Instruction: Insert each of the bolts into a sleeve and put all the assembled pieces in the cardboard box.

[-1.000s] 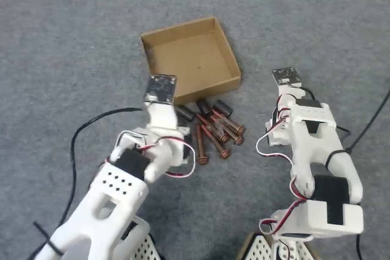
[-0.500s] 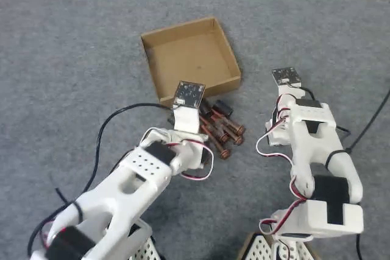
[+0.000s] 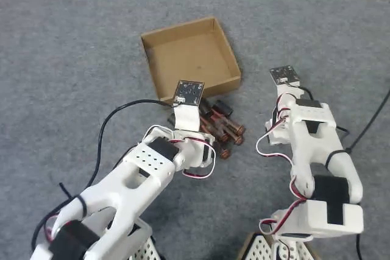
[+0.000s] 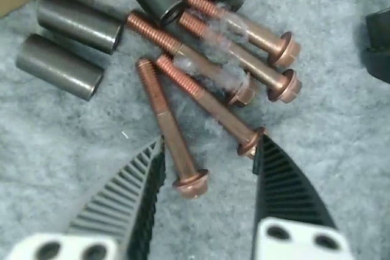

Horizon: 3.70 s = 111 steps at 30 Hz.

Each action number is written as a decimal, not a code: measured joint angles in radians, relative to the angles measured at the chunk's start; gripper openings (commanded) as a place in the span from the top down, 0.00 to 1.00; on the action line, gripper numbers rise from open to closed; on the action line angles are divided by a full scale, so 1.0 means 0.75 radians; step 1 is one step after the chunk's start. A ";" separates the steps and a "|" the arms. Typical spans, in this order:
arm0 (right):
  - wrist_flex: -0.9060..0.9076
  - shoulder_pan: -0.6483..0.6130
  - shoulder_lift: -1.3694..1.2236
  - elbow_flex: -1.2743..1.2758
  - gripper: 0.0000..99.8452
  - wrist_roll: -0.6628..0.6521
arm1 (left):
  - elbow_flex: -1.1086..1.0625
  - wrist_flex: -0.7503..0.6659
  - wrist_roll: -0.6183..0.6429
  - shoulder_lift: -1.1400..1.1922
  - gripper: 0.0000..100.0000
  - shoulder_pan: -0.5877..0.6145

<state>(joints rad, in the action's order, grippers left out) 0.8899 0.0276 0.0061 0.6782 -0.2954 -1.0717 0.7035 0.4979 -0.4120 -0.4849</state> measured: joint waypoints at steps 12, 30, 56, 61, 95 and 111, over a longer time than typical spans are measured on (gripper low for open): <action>0.000 0.000 0.000 0.000 0.99 0.000 | 0.057 0.039 0.041 0.151 0.78 0.059; 0.000 0.000 0.000 0.000 0.99 0.000 | 0.520 0.501 -0.321 0.632 0.98 0.012; 0.000 0.000 0.000 0.000 0.99 0.000 | 0.268 0.579 -0.604 -0.020 0.94 0.155; 0.000 0.000 0.000 0.000 0.99 0.000 | 0.158 0.593 -0.374 -0.235 0.99 0.155; 0.000 -0.029 0.000 0.000 0.99 0.012 | -0.031 0.264 -0.053 0.151 0.99 0.033; 0.000 -0.031 0.000 0.000 0.99 0.012 | -0.014 -0.061 -0.049 0.153 0.99 0.415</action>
<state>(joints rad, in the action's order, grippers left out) 0.8899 0.0046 0.0061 0.6782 -0.2862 -1.0825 0.6575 0.4611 -0.2969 -0.1734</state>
